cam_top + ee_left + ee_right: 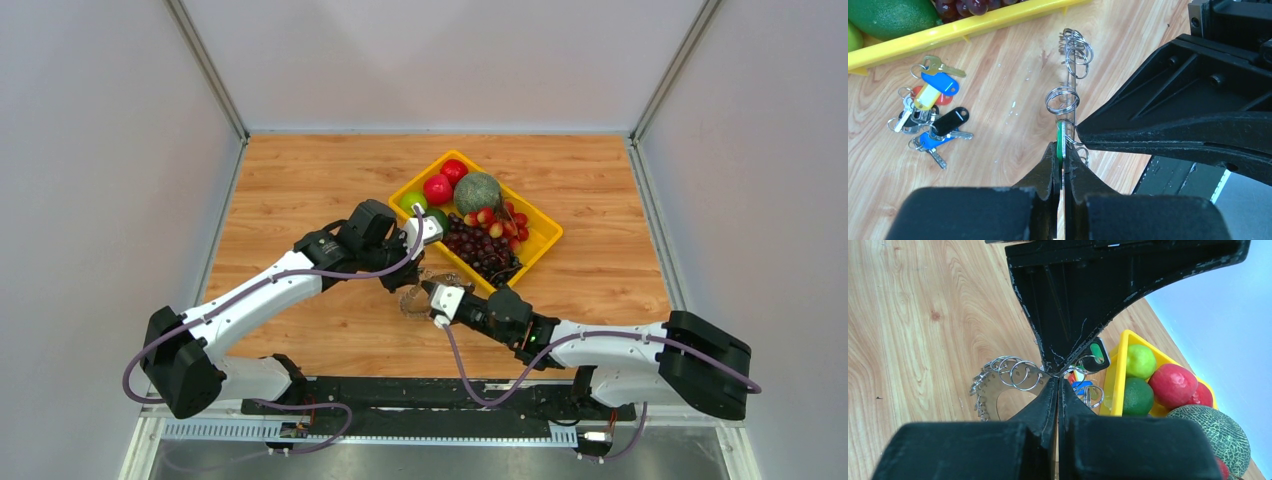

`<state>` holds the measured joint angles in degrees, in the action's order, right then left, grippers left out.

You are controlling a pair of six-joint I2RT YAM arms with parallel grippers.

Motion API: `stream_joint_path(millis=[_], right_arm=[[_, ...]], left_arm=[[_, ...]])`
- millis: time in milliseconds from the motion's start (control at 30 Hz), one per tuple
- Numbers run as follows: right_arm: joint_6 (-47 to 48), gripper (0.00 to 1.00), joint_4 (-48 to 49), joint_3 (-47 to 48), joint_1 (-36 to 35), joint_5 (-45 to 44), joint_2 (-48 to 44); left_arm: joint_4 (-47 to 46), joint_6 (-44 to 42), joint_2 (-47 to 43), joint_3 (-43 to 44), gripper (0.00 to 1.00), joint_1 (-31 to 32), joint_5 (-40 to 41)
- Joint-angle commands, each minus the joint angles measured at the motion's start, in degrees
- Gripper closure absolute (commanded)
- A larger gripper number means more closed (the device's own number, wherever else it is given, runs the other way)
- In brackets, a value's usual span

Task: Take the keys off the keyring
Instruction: Remove the key from the keyring.

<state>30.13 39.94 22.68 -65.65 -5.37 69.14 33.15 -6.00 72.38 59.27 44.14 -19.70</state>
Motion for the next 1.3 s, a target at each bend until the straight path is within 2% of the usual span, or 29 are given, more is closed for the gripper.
stream_joint_path(millis=[0,333,600,767,933,1267], right_arm=[[-0.6,1.00,2.7,3.1,-0.5,-2.2,-1.0],[-9.7,1.00,-0.1,6.0,0.5,-2.1,-2.8],[-22.2,1.00,-4.0,9.1,5.8,0.4,-3.4],[-31.5,0.93,-9.3,12.0,9.7,1.3,-2.3],[-36.9,0.69,-9.7,11.3,12.5,7.1,-4.9],[-32.3,0.66,-11.3,5.1,16.7,7.8,-12.0]], left_arm=[[-2.9,-0.7,-0.8,0.9,1.00,0.3,-3.6],[-2.8,-3.0,-1.1,0.4,1.00,0.4,-3.5],[-3.4,-4.3,-2.0,-0.4,1.00,0.4,-3.6],[-3.6,-4.7,-2.4,-0.7,1.00,0.4,-4.0],[-4.0,-5.5,-3.2,-1.1,1.00,0.4,-3.9],[-4.2,-6.0,-4.1,-1.4,1.00,0.4,-4.0]])
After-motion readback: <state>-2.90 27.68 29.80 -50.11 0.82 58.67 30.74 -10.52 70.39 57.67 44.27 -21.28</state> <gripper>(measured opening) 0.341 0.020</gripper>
